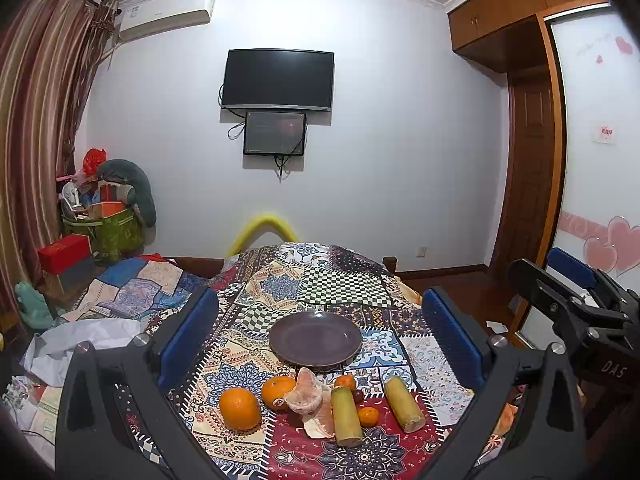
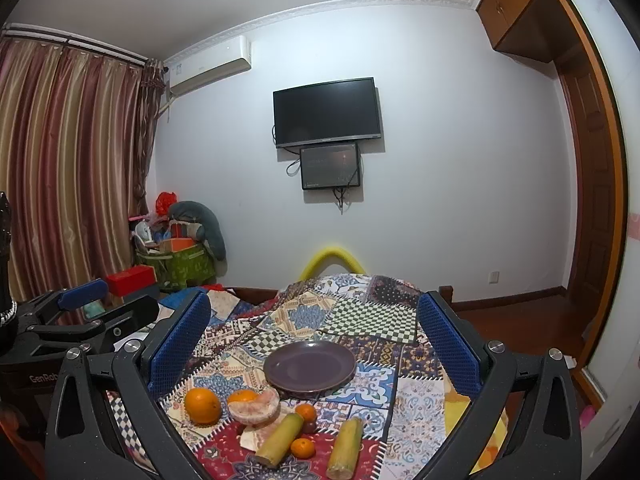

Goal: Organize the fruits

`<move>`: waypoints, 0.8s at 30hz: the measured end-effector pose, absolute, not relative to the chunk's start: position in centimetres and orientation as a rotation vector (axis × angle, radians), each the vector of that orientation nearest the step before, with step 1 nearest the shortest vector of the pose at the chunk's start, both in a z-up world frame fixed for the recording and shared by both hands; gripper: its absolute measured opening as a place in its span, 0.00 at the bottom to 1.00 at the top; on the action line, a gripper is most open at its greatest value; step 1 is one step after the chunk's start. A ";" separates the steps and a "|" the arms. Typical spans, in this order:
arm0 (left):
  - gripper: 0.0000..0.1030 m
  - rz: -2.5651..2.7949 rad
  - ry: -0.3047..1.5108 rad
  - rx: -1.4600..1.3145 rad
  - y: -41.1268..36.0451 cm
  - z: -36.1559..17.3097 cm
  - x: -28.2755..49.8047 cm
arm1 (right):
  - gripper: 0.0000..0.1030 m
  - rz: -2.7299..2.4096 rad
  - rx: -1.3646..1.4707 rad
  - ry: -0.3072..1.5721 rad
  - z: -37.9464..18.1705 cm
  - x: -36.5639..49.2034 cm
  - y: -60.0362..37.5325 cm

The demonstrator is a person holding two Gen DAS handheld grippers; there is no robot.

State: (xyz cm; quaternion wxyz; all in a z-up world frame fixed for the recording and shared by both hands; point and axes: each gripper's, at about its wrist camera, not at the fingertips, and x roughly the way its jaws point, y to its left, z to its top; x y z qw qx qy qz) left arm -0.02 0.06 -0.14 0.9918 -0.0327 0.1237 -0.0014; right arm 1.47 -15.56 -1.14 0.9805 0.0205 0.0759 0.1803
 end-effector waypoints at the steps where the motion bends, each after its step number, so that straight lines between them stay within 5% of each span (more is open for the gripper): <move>1: 1.00 -0.002 0.249 -0.065 0.1 -0.1 0.0 | 1.00 0.363 0.042 0.155 -1.1 1.5 -15.6; 24: 1.00 0.052 0.473 -0.053 3.5 -6.4 5.6 | 1.00 0.269 0.003 0.440 -7.7 7.6 -16.7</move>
